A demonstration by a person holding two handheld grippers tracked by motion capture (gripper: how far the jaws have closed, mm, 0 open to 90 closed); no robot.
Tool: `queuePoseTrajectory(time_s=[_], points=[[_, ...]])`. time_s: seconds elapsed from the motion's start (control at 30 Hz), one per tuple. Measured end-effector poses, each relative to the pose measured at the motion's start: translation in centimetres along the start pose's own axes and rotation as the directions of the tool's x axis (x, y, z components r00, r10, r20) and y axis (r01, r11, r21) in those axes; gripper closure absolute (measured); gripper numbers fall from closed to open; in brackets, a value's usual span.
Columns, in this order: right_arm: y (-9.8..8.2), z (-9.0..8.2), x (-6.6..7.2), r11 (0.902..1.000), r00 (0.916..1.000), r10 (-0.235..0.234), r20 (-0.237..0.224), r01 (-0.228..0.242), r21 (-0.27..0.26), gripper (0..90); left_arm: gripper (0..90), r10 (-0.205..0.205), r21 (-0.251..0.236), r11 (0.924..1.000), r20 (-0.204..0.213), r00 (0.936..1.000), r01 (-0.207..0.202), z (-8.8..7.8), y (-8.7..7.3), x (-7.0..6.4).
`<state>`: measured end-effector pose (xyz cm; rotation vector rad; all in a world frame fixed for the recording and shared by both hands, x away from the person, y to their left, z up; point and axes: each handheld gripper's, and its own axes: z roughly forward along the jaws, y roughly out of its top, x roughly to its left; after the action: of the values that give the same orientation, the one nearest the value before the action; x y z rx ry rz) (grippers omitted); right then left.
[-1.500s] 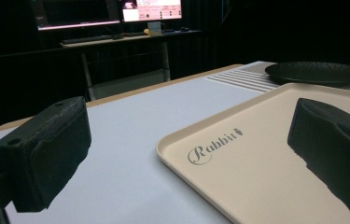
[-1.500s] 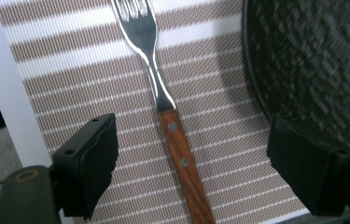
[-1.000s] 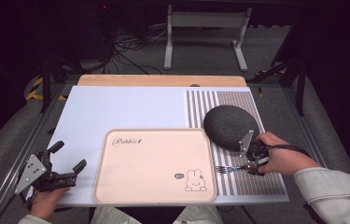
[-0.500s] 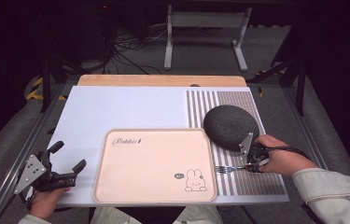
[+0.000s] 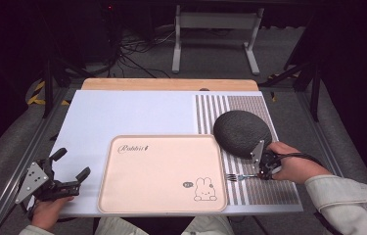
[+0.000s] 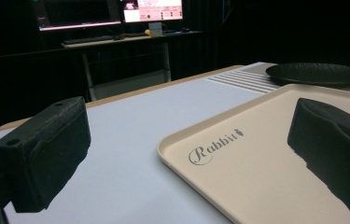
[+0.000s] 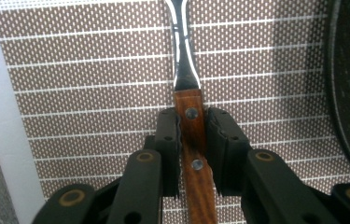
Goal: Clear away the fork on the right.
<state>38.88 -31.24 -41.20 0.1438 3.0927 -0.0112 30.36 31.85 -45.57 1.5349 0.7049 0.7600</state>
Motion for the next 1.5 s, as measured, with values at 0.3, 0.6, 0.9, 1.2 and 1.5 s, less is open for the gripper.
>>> queuePoseTrajectory(time_s=[0.3, 0.6, 0.9, 1.2, 1.5], points=[[0.1, 0.0, 0.0, 0.9998, 0.9997, -0.022, -0.009, 0.022, 0.005, 77.9, 0.0, 0.002, 0.001, 1.0, 0.0, 1.0, -0.002, -0.1, 0.0, 0.0], [0.0, -1.0, 0.4, 0.9999, 1.0, 0.003, -0.009, -0.003, 0.013, 78.3, 0.0, -0.001, 0.002, 1.0, -0.002, 1.0, 0.001, 0.0, 0.0, 0.0], [0.8, -4.5, 0.6, 0.9982, 0.9986, 0.052, 0.008, -0.052, -0.03, 78.3, 0.0, -0.004, 0.001, 1.0, -0.002, 1.0, 0.004, 0.0, 0.0, 0.0], [2.1, -7.6, 0.6, 0.9961, 0.9967, 0.06, 0.055, -0.056, -0.069, 78.2, 0.0, 0.001, 0.001, 1.0, -0.001, 1.0, -0.001, 0.0, 0.0, 0.1], [3.1, -9.5, 0.6, 0.9843, 0.9886, 0.147, 0.034, -0.142, -0.104, 78.2, 0.0, 0.0, 0.001, 1.0, 0.001, 1.0, 0.0, -0.1, 0.0, 0.1]])
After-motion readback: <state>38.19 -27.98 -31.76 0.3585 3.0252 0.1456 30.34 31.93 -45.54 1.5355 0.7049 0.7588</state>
